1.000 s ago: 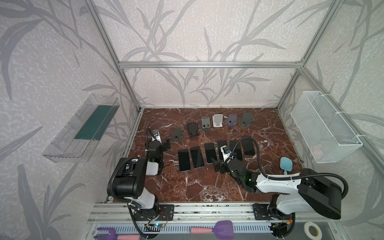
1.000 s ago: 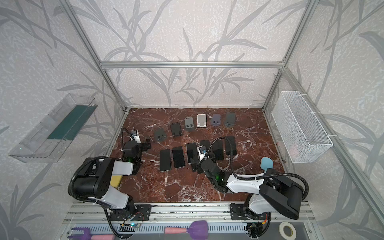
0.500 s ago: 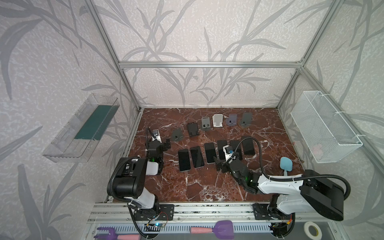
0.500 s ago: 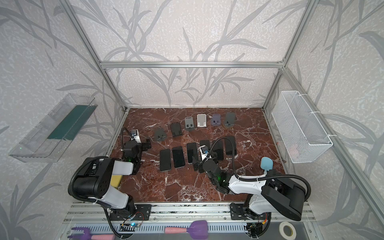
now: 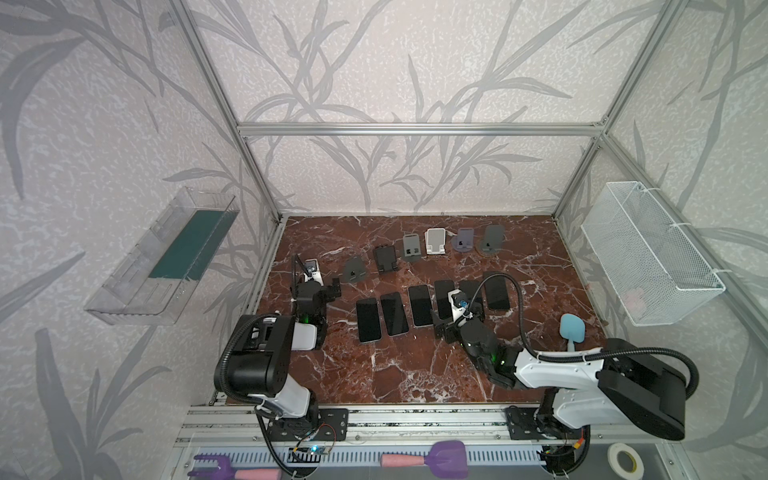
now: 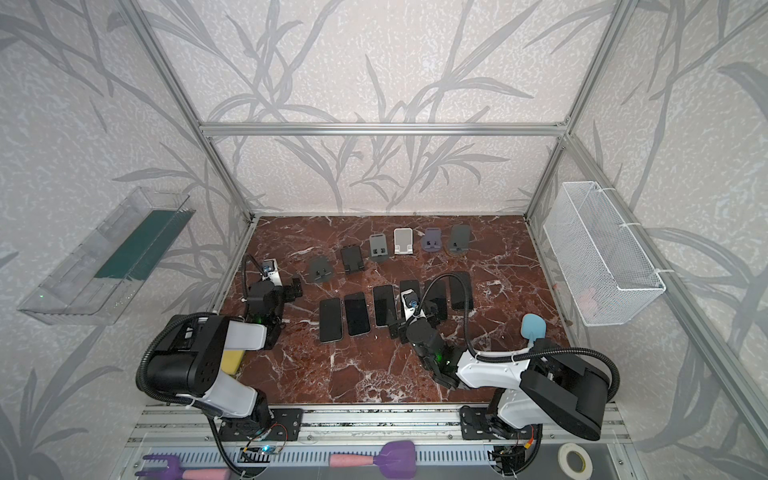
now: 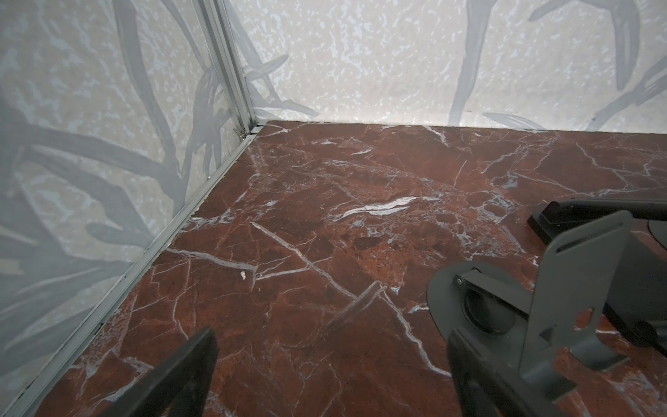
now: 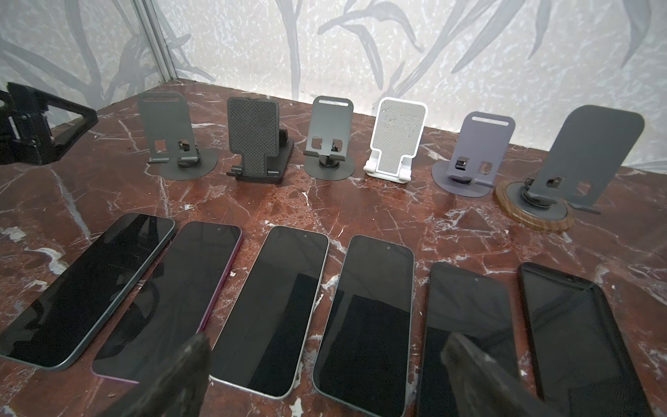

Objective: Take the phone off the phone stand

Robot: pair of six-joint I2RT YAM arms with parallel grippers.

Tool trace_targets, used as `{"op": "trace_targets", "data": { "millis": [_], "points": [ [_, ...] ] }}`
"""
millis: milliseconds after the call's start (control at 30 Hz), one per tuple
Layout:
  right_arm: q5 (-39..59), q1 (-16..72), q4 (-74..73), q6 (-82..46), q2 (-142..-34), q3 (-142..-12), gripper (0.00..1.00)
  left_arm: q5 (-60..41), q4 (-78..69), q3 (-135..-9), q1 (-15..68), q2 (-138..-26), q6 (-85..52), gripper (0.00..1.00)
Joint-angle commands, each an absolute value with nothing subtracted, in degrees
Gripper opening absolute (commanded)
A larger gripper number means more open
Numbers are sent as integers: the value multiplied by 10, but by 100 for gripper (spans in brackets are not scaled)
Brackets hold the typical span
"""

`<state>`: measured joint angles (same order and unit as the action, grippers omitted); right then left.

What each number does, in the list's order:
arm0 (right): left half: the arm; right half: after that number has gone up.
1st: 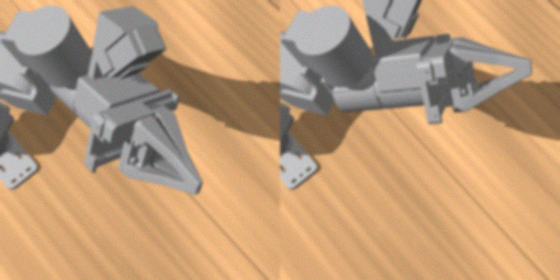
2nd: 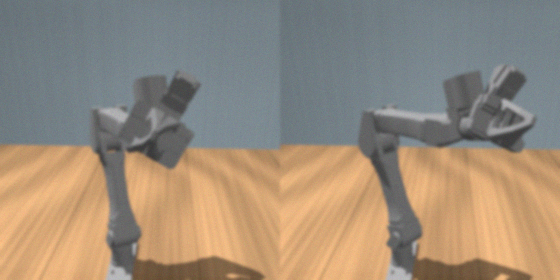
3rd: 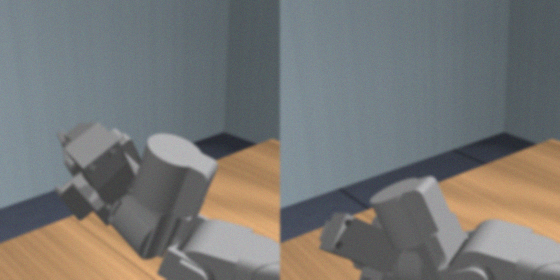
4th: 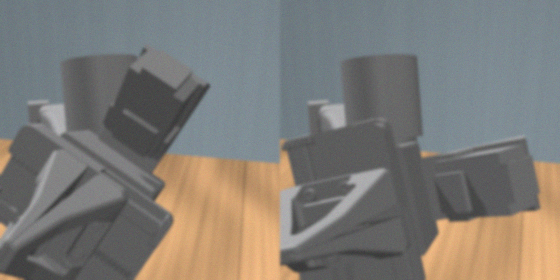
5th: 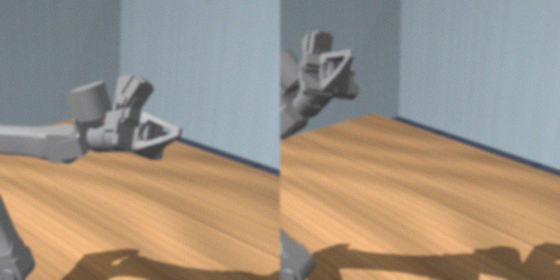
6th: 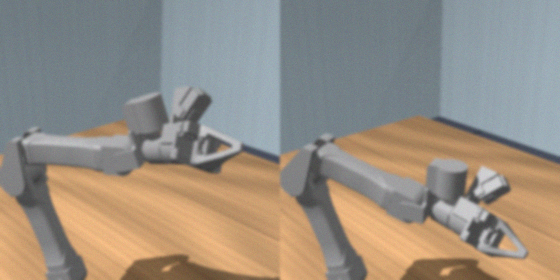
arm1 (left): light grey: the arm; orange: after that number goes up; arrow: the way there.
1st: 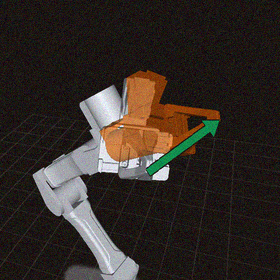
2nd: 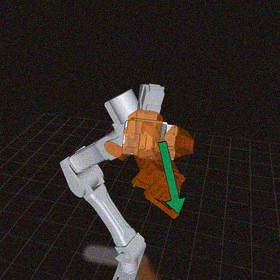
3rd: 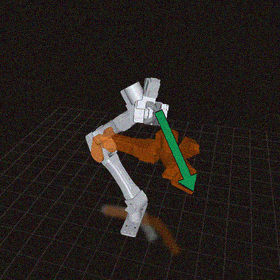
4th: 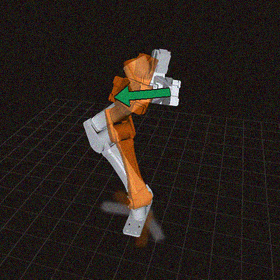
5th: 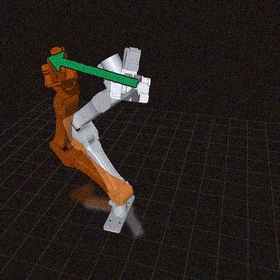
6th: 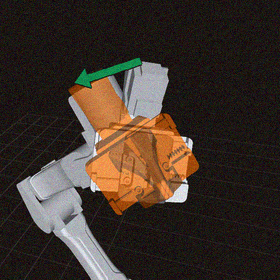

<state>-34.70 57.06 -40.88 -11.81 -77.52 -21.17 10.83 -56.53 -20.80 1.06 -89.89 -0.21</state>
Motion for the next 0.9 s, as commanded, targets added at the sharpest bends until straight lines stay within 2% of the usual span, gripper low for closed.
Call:
{"op": "trace_targets", "data": {
  "millis": [0, 300, 500, 567, 633, 767, 867],
  "points": [
    [-357, 572, -431, -115, -782, -214, 100, 106, -564, -207, 10, -901, -3, 99],
    [-408, 572, -492, -86, -751, -170, 100, 106, -565, -207, 11, -901, -2, 99],
    [-418, 573, -634, 36, -750, -142, 99, 106, -564, -207, 10, -901, -2, 99],
    [-467, 572, -719, 65, -747, -129, 99, 105, -564, -207, 10, -901, -2, 99],
    [-542, 569, -806, 148, -750, -127, 100, 106, -565, -207, 10, -901, -3, 99],
    [-572, 534, -801, 243, -729, -132, 99, 105, -564, -207, 10, -901, -2, 99],
    [-524, 481, -799, 266, -680, -97, 99, 106, -564, -207, 10, -901, -2, 99]
  ]
}}
